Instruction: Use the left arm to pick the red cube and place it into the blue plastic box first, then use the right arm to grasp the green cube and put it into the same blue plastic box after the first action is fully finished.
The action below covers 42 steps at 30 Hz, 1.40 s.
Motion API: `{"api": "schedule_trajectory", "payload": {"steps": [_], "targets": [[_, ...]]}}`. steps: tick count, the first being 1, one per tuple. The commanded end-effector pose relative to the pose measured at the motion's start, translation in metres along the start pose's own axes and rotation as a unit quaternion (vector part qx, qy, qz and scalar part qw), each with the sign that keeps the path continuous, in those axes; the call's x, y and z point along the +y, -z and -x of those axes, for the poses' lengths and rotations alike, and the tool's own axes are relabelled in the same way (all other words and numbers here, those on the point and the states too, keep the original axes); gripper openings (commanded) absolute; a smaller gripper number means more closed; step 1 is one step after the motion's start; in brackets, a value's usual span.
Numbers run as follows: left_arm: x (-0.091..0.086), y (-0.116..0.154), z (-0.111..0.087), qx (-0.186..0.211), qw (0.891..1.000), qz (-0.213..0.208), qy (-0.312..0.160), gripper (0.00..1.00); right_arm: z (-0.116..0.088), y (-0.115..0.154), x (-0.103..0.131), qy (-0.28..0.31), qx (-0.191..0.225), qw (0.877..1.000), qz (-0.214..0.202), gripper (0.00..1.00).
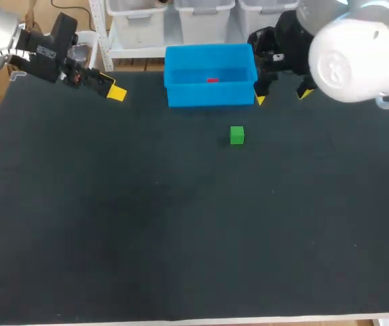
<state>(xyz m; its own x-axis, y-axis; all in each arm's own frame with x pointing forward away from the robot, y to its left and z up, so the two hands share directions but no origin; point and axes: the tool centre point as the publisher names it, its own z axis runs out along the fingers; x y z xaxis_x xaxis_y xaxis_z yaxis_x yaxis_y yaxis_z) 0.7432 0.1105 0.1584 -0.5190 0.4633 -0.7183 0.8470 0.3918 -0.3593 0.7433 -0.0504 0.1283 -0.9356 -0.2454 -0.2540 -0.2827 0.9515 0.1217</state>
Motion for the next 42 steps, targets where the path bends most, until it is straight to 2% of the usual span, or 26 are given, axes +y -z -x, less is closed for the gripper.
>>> {"api": "schedule_trajectory", "payload": {"steps": [1, 18, 21, 42], "targets": [[0.000, 0.000, -0.001, -0.002, 1.000, 0.000, -0.001, 1.00, 0.006, -0.005, 0.006, -0.004, 0.017, 1.000, -0.008, 1.00], [0.000, 0.000, -0.001, -0.002, 1.000, 0.000, -0.001, 1.00, 0.015, -0.021, 0.023, 0.014, 0.077, 0.996, -0.051, 1.00], [0.000, 0.000, -0.001, -0.002, 1.000, 0.000, -0.001, 1.00, 0.017, -0.021, 0.028, 0.013, 0.074, 0.996, -0.038, 1.00], [0.000, 0.000, -0.001, -0.002, 1.000, 0.000, -0.001, 1.00, 0.020, -0.023, 0.024, 0.010, 0.068, 0.997, -0.042, 1.00]]}}
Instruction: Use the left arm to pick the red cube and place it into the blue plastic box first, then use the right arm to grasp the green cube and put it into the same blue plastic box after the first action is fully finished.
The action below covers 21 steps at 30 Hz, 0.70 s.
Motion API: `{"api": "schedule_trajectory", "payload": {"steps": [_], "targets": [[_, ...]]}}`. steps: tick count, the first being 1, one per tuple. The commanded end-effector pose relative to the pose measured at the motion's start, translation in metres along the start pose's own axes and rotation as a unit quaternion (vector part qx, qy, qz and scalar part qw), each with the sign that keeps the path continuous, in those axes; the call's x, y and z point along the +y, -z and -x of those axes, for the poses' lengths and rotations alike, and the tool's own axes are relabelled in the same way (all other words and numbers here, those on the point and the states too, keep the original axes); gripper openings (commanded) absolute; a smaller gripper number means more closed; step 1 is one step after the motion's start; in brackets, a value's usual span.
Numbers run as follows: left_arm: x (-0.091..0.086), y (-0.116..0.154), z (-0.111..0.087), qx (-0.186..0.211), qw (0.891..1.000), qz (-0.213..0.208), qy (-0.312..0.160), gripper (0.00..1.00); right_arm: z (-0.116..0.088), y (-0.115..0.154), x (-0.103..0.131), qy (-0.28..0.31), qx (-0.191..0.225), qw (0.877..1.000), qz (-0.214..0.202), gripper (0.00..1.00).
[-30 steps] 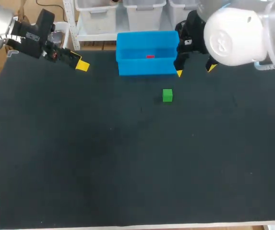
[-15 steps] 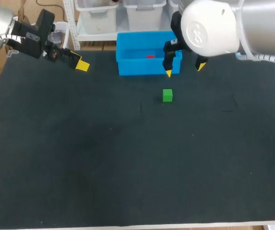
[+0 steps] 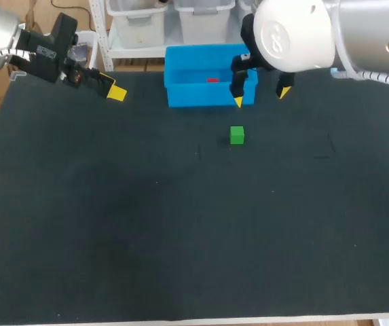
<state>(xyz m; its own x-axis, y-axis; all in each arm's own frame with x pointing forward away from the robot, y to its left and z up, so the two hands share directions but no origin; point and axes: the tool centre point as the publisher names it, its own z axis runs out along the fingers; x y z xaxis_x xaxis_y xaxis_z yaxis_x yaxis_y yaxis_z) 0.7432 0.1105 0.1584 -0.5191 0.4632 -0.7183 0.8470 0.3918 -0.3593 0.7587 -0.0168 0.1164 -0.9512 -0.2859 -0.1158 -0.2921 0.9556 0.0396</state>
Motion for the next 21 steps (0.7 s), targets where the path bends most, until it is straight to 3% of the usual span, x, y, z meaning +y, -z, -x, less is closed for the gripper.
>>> {"api": "schedule_trajectory", "payload": {"steps": [1, 21], "targets": [[0.000, 0.000, -0.001, -0.002, 1.000, 0.000, -0.001, 1.00, 0.002, -0.003, -0.003, -0.001, -0.004, 1.000, -0.004, 1.00], [0.000, 0.000, -0.001, -0.002, 1.000, 0.000, -0.001, 1.00, 0.020, -0.039, 0.015, -0.003, 0.004, 1.000, 0.000, 1.00]]}}
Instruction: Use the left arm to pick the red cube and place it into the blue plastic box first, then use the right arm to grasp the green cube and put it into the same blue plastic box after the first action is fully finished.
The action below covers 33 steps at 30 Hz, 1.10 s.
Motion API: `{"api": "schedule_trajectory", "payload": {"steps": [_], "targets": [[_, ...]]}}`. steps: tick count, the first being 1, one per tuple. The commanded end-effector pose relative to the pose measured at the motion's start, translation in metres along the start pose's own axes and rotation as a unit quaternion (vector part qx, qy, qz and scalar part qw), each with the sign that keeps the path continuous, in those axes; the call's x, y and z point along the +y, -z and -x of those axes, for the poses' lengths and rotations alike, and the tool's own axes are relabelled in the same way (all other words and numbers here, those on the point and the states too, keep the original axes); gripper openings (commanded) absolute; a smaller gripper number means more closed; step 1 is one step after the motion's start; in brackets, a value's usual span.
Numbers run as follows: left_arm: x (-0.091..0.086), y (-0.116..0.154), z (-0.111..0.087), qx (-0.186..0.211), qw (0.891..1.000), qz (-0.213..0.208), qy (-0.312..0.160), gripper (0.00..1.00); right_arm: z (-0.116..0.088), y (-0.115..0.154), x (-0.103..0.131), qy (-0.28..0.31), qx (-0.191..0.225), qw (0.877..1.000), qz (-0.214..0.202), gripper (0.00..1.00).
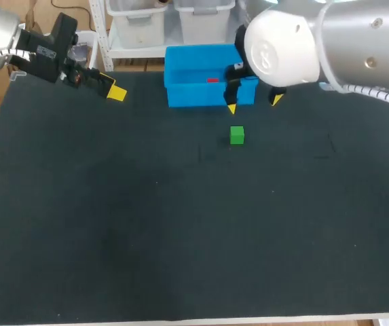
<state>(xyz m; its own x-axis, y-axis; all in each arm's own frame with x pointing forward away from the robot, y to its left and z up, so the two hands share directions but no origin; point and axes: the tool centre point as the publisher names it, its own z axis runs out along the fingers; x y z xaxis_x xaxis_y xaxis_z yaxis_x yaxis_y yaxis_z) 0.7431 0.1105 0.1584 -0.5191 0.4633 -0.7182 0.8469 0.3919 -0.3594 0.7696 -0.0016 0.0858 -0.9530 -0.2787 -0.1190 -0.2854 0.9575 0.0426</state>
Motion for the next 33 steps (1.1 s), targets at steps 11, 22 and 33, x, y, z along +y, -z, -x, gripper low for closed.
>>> {"api": "schedule_trajectory", "payload": {"steps": [11, 22, 33], "targets": [[0.000, 0.000, -0.001, -0.002, 1.000, 0.000, -0.001, 1.00, 0.008, -0.031, 0.018, -0.001, 0.000, 1.000, -0.002, 1.00], [0.000, 0.000, -0.001, -0.002, 1.000, 0.000, -0.001, 1.00, 0.002, -0.059, 0.020, -0.011, 0.000, 1.000, -0.006, 1.00], [0.000, 0.000, -0.001, -0.002, 1.000, 0.000, -0.001, 1.00, -0.007, -0.076, 0.013, -0.021, 0.004, 1.000, -0.007, 1.00]]}}
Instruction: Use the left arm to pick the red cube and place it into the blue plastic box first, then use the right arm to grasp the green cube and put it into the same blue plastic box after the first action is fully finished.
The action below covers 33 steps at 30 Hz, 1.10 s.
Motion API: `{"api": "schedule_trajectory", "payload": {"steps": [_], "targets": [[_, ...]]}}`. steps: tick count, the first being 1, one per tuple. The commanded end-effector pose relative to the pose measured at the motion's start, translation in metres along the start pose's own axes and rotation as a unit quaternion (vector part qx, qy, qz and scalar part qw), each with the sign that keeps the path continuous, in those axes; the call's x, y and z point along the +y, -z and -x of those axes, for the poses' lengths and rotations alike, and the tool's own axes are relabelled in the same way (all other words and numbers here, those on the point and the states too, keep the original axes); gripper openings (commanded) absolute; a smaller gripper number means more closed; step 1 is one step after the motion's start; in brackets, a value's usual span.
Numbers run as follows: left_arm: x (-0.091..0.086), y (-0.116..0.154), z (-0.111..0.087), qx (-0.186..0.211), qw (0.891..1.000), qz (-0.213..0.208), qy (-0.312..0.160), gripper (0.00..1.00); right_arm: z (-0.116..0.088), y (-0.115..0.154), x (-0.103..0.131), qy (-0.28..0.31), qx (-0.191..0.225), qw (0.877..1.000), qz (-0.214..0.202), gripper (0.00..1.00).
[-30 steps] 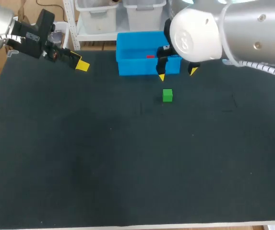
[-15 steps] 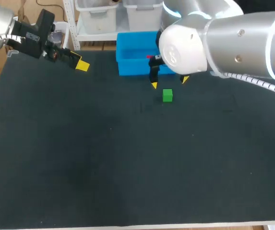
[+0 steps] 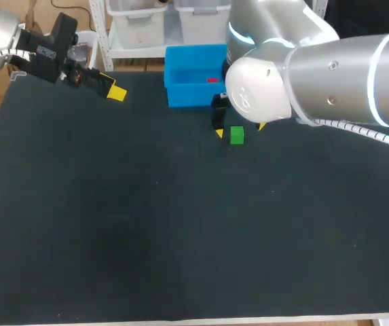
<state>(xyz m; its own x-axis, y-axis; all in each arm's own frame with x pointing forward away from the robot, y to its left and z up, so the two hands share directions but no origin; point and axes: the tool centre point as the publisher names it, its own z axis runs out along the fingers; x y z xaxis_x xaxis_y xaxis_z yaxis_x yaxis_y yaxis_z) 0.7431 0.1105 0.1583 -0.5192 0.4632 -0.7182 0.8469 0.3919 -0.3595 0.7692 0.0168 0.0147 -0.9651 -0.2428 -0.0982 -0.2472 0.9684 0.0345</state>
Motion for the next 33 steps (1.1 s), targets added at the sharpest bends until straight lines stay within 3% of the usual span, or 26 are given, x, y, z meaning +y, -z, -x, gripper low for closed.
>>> {"api": "schedule_trajectory", "payload": {"steps": [1, 13, 33], "targets": [[0.000, 0.000, -0.001, -0.002, 1.000, 0.000, -0.001, 1.00, -0.003, -0.006, -0.002, -0.002, -0.006, 1.000, -0.001, 1.00], [0.000, 0.000, -0.001, -0.002, 1.000, 0.000, -0.001, 1.00, 0.007, -0.021, 0.006, -0.004, 0.003, 1.000, -0.008, 1.00], [0.000, 0.000, -0.001, -0.002, 1.000, 0.000, -0.001, 1.00, 0.007, -0.037, 0.007, -0.020, 0.021, 1.000, -0.011, 1.00]]}}
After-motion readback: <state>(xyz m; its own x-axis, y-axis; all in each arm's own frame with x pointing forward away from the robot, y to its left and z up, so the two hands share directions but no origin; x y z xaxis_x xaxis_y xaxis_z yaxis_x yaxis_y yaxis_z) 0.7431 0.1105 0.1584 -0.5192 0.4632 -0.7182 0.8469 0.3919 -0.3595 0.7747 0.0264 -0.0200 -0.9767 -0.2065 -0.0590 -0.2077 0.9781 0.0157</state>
